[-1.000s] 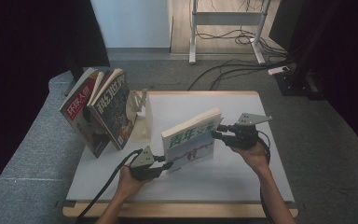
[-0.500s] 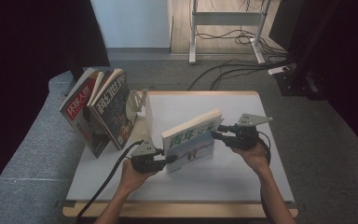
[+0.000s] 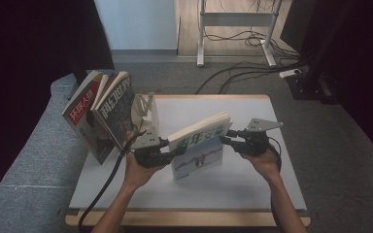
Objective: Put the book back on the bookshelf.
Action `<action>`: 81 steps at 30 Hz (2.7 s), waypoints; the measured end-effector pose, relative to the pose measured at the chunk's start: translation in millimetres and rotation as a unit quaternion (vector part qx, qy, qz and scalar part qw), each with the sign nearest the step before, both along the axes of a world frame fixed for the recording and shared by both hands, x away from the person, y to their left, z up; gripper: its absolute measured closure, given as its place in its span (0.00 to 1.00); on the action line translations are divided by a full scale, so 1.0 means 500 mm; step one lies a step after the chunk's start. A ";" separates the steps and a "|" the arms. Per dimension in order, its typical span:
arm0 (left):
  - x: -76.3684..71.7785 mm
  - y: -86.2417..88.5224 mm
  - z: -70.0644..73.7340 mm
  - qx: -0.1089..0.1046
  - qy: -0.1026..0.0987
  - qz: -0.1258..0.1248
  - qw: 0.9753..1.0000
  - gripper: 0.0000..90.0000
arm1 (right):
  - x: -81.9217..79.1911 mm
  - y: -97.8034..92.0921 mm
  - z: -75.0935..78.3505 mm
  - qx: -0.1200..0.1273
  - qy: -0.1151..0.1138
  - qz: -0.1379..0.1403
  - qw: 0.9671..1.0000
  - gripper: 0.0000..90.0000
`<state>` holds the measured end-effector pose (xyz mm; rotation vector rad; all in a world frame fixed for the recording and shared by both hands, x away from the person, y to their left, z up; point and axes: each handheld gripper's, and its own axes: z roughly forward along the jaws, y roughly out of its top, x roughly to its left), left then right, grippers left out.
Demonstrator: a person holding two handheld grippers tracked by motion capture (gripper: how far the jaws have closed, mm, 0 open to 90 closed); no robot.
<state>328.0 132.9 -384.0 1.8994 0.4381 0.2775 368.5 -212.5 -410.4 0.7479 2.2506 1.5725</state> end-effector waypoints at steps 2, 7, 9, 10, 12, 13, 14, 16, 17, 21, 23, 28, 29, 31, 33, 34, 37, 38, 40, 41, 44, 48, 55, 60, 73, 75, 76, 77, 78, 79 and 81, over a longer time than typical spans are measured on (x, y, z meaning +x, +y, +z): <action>0.003 -0.011 0.013 0.009 -0.003 0.005 1.000 0.74 | 0.000 0.001 0.000 -0.002 -0.001 -0.002 1.000 0.70; 0.008 -0.022 0.023 0.018 -0.003 0.011 1.000 0.77 | 0.000 0.002 0.000 -0.003 -0.001 -0.004 1.000 0.70; 0.008 -0.023 0.025 0.023 -0.006 0.016 1.000 0.78 | 0.000 0.002 -0.001 -0.005 -0.001 -0.004 1.000 0.70; 0.008 -0.023 0.027 0.026 -0.005 0.018 1.000 0.78 | 0.001 0.003 -0.001 -0.006 0.000 -0.004 1.000 0.70; 0.008 -0.025 0.029 0.029 -0.003 0.019 0.999 0.79 | 0.002 0.003 -0.003 -0.006 0.000 -0.006 1.000 0.70; 0.008 -0.026 0.030 0.032 -0.004 0.019 0.999 0.80 | 0.002 0.003 -0.003 -0.007 0.000 -0.007 1.000 0.70; 0.008 -0.026 0.031 0.034 -0.004 0.019 0.999 0.80 | 0.002 0.004 -0.004 -0.008 0.000 -0.007 1.000 0.70; 0.008 -0.027 0.032 0.039 -0.006 0.018 0.999 0.81 | 0.002 0.003 -0.004 -0.009 -0.001 -0.008 1.000 0.70; 0.008 -0.028 0.033 0.041 -0.007 0.017 0.999 0.81 | 0.002 0.002 -0.005 -0.009 0.000 -0.007 1.000 0.70; 0.011 -0.027 0.034 0.040 0.000 0.010 0.999 0.82 | -0.001 -0.006 -0.010 -0.010 0.000 -0.017 1.000 0.65; 0.011 -0.026 0.035 0.042 0.002 0.007 0.999 0.82 | -0.003 -0.014 -0.017 -0.017 0.002 -0.033 0.999 0.60; 0.011 -0.025 0.035 0.043 0.000 0.005 0.999 0.81 | -0.006 -0.044 -0.047 -0.043 0.014 -0.091 0.995 0.47; 0.012 -0.025 0.035 0.043 0.000 0.006 0.999 0.81 | -0.007 -0.051 -0.055 -0.050 0.020 -0.099 0.994 0.45; 0.013 -0.025 0.035 0.042 0.000 0.006 0.999 0.81 | -0.010 -0.065 -0.076 -0.064 0.029 -0.116 0.991 0.39; 0.013 -0.025 0.035 0.043 0.000 0.008 0.999 0.81 | -0.011 -0.079 -0.097 -0.077 0.037 -0.134 0.987 0.31; 0.013 -0.025 0.035 0.043 0.001 0.008 0.999 0.81 | -0.012 -0.083 -0.105 -0.081 0.041 -0.140 0.986 0.29; 0.013 -0.025 0.035 0.045 -0.002 0.009 0.999 0.81 | -0.016 -0.101 -0.136 -0.088 0.060 -0.159 0.981 0.23; 0.013 -0.025 0.035 0.044 -0.002 0.008 0.999 0.81 | -0.017 -0.107 -0.146 -0.091 0.066 -0.165 0.980 0.21; 0.012 -0.025 0.035 0.045 -0.001 0.008 0.999 0.81 | -0.020 -0.117 -0.164 -0.095 0.075 -0.179 0.976 0.15; 0.012 -0.025 0.035 0.045 -0.002 0.008 0.999 0.81 | -0.022 -0.121 -0.173 -0.096 0.079 -0.185 0.975 0.15; 0.012 -0.025 0.035 0.046 -0.002 0.006 0.999 0.81 | -0.028 -0.132 -0.197 -0.105 0.086 -0.204 0.969 0.11; 0.012 -0.025 0.037 0.048 0.001 0.004 0.999 0.81 | -0.031 -0.141 -0.225 -0.119 0.095 -0.217 0.964 0.05; 0.012 -0.026 0.041 0.054 0.009 0.007 0.998 0.82 | -0.031 -0.144 -0.249 -0.143 0.108 -0.225 0.958 0.00; 0.015 -0.024 0.041 0.051 0.011 0.015 0.999 0.82 | -0.029 -0.140 -0.253 -0.156 0.114 -0.224 0.955 0.02; 0.038 -0.012 0.045 0.027 0.029 0.037 0.999 0.83 | -0.025 -0.142 -0.254 -0.149 0.124 -0.224 0.955 0.01; 0.038 -0.009 0.048 0.027 0.029 0.039 0.998 0.83 | -0.025 -0.142 -0.254 -0.149 0.124 -0.224 0.955 0.01; 0.039 -0.003 0.053 0.025 0.032 0.042 0.998 0.83 | -0.025 -0.142 -0.254 -0.149 0.124 -0.224 0.955 0.01; 0.040 0.000 0.056 0.026 0.035 0.043 0.998 0.83 | -0.025 -0.142 -0.254 -0.149 0.124 -0.223 0.955 0.01; 0.040 0.004 0.058 0.027 0.036 0.045 0.998 0.83 | -0.025 -0.142 -0.254 -0.149 0.124 -0.223 0.955 0.01; 0.040 0.007 0.061 0.028 0.038 0.045 0.998 0.83 | -0.025 -0.142 -0.254 -0.149 0.124 -0.223 0.955 0.01; 0.040 0.012 0.066 0.031 0.040 0.047 0.998 0.83 | -0.025 -0.142 -0.254 -0.149 0.124 -0.223 0.955 0.01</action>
